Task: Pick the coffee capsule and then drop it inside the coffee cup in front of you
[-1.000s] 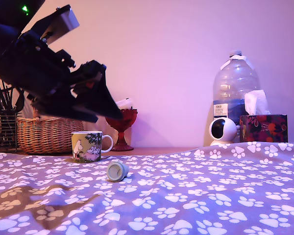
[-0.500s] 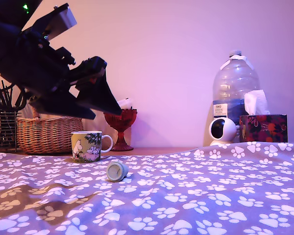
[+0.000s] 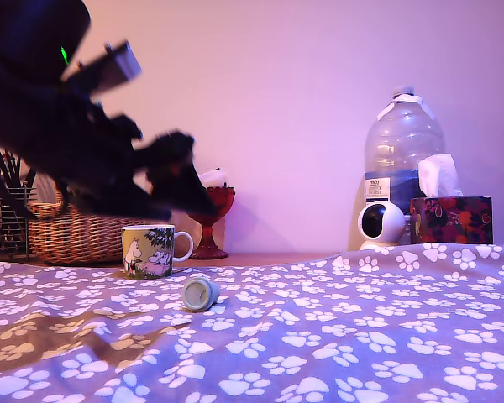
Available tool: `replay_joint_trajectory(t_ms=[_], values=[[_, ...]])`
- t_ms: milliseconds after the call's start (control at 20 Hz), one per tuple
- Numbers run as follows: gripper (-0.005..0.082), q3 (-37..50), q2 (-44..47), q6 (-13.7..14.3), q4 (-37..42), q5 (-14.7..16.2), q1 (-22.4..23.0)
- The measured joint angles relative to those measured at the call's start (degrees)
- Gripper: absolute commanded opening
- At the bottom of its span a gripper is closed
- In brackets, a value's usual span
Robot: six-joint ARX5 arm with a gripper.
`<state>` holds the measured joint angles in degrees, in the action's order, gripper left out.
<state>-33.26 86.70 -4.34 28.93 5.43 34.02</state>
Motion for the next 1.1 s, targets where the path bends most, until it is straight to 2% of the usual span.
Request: replay_joint_trajectory(t_ms=[550, 850, 1100], values=[[0.0627, 0.0, 9.46, -0.48, 9.27, -2.56, -0.07], [0.0627, -3.82, 15.15, -1.68, 9.18, -2.91, -0.68], [0.0626, -7.61, 17.73, -4.59, 8.31, -3.69, -0.81]])
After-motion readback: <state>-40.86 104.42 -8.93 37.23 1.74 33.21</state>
